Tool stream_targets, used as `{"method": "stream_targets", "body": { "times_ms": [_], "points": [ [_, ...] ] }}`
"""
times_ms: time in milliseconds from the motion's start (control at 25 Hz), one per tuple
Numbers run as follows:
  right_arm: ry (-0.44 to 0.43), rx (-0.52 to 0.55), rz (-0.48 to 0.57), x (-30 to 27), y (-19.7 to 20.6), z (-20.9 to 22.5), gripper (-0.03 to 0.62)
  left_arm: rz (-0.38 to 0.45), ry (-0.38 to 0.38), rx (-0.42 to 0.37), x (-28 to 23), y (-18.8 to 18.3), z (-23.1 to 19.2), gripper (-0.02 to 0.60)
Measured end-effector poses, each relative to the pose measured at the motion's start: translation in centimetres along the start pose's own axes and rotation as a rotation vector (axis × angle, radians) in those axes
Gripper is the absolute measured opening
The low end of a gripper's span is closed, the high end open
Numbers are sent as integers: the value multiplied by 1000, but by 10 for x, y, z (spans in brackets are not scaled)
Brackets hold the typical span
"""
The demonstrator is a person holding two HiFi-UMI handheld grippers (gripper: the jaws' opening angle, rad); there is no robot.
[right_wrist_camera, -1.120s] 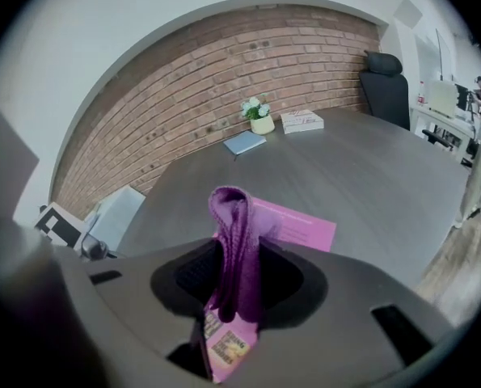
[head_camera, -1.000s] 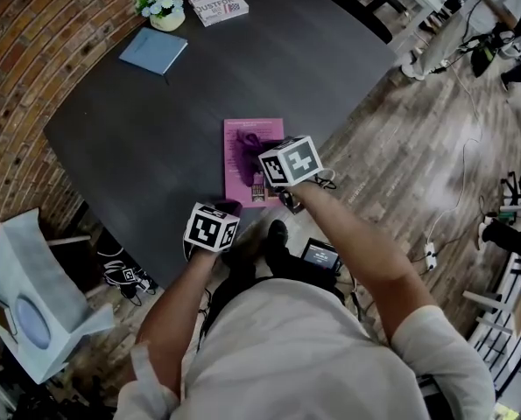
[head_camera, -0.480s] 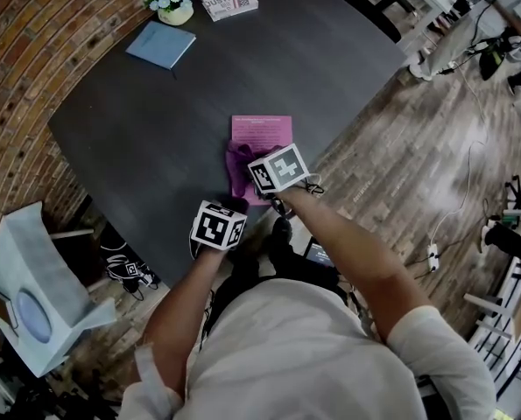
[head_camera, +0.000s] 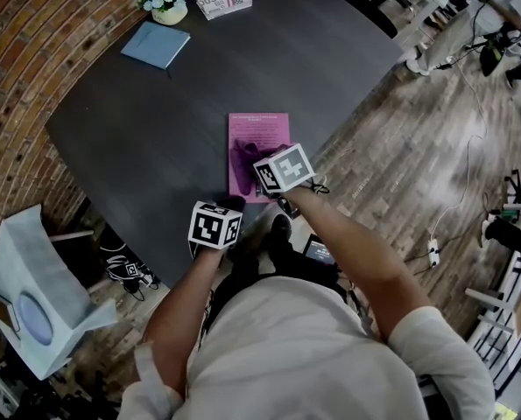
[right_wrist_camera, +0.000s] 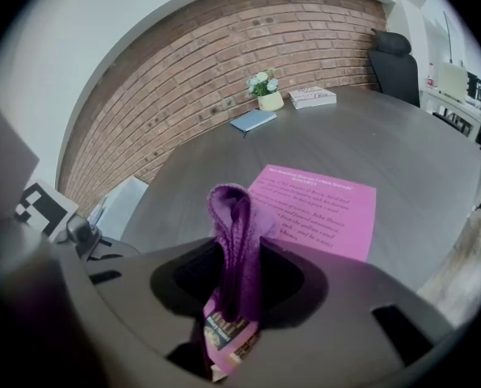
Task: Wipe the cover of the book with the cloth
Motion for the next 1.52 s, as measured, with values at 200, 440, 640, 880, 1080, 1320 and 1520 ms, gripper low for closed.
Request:
{"method": "stream_targets", "body": {
  "times_ms": [200,440,640,880,1080,1320,1520],
  "points": [
    [31,-5,7,12,8,14,132,7,-8,2,0,0,-1,6],
    [68,-29,17,29,18,31,131,17,-10,5,1,0,-2,6],
    [101,-43,31,42,26,47,132,17,-10,6,0,1,-1,6],
    [145,-42,32,56,32,62,132,16,-11,1,0,0,-2,8],
    [183,-37,25,68,38,75,130,13,-13,-5,0,0,-2,8],
    [251,-19,4,86,44,92,130,18,-12,-23,1,-1,-1,8],
    [295,-22,17,103,43,101,127,30,3,-35,4,0,0,8]
  ]
}}
Point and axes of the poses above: the fingertips, and each gripper's own axes: x backward along the fingers, z to its right, y out of its underside, the point moved 1 cm from there along x, backward along the fingers, and after that the axes turned 8 degrees about z, right-handed, at the moved point
